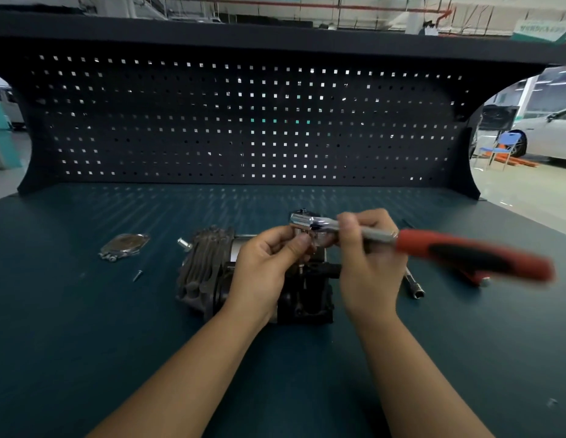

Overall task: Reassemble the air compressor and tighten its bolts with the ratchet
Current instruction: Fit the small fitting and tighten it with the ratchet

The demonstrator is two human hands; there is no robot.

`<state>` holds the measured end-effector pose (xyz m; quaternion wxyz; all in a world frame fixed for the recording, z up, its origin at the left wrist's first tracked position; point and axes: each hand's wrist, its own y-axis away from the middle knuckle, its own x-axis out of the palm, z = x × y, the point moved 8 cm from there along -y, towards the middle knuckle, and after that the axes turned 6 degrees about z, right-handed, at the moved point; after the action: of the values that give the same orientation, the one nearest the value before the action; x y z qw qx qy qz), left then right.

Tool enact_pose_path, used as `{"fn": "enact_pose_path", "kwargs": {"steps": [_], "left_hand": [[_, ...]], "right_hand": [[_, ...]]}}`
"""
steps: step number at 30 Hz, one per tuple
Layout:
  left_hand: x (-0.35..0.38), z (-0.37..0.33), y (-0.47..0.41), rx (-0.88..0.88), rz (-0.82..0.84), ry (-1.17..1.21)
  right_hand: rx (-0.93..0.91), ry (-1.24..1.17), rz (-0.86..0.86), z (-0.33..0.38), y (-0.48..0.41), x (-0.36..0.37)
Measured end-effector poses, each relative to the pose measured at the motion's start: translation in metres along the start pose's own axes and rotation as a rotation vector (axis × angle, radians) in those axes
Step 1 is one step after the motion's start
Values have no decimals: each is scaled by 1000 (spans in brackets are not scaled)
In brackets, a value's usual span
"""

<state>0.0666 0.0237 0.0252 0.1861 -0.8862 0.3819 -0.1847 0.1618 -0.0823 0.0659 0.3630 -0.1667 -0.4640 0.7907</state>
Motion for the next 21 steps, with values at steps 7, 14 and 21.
{"fn": "enact_pose_path", "kwargs": {"steps": [7,14,21], "left_hand": [[4,-2,0,-20,74,-2],[2,-5,1,30,-3,-44],[9,-6,-2,2,74,-71]], "right_hand": [[647,-465,-40,-56,5,6],[-191,99,-1,18,6,5],[831,-440,48,-68,10,12]]}}
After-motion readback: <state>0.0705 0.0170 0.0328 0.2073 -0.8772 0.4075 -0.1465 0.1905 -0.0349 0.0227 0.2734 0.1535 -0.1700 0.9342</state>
